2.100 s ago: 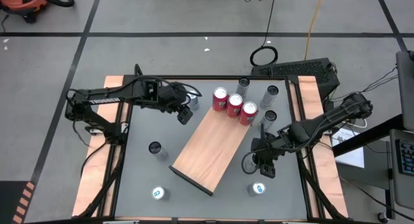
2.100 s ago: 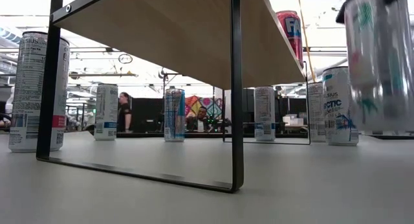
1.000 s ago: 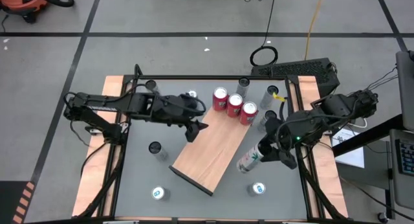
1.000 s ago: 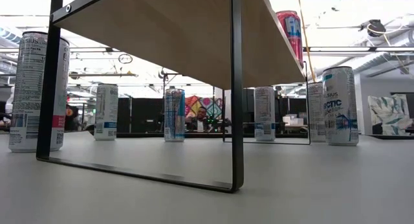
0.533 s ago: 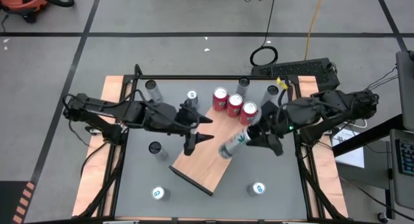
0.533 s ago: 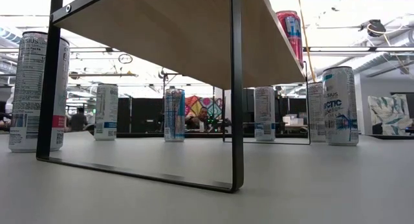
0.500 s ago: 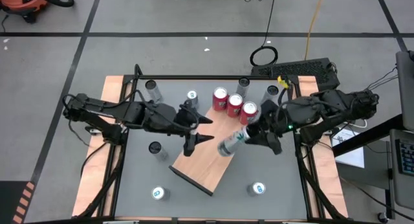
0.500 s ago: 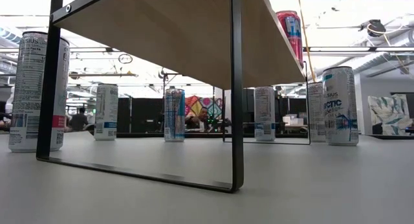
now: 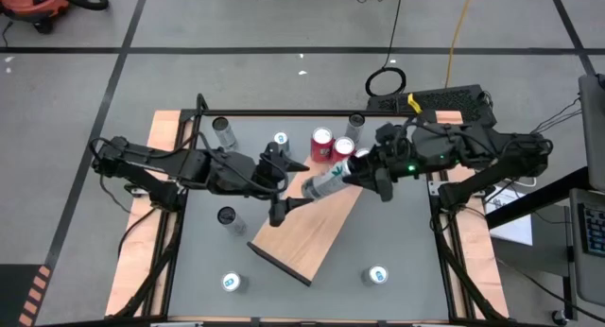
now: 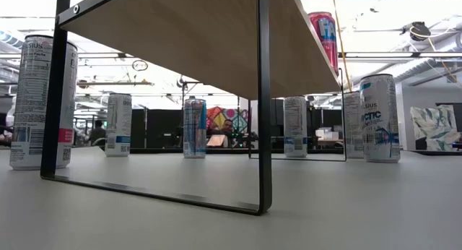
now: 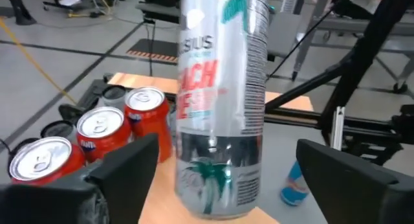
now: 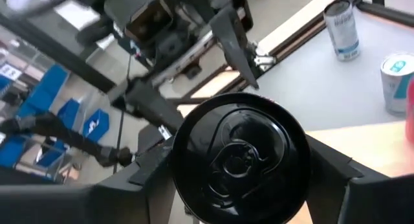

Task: Place canned beverage on shelf
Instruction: Put the white pink soda can on the shelf

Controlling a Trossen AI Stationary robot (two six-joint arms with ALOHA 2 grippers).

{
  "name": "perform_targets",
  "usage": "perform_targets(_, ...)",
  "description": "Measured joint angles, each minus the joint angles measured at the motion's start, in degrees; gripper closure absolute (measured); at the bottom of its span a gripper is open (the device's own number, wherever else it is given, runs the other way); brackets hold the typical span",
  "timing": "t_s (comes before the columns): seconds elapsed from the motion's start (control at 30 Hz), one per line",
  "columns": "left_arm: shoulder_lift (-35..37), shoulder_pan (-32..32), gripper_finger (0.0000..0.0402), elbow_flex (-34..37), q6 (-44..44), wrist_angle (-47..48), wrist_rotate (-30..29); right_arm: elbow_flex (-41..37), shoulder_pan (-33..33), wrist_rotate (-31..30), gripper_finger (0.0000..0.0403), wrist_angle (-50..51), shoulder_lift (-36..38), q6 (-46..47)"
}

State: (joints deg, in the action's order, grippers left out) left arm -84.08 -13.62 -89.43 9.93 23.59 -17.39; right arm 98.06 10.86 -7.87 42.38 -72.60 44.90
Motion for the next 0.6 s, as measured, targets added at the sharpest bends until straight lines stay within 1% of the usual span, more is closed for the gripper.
perform_targets(0.1,-0.01,0.34,0.0027,0.0,-0.17,0.21,-1.49,0.0,-1.02,0.11,0.0174,-2.51,-0.84,-0.46)
perform_targets(0.2,-0.01,0.52,0.0027,0.0,0.17,2.49,-4.22,0.0,-1.66,0.21,0.0174,-4.03,-1.87,-0.59)
perform_targets(0.33,-0.01,0.47,0.0036,0.0,0.3,6.54,-4.89,0.0,-1.96,0.28,0.0174,-6.69,-2.91,-0.47)
perform_targets(0.47,-0.01,0.43,0.0067,0.0,2.56,9.15,-5.84,0.0,-1.96,0.17,0.0174,-8.56,-3.32,-0.65)
perform_targets(0.6,-0.01,0.43,0.0114,0.0,3.15,8.75,-6.22,0.0,-2.02,-0.44,0.0174,-9.11,-3.32,-0.68)
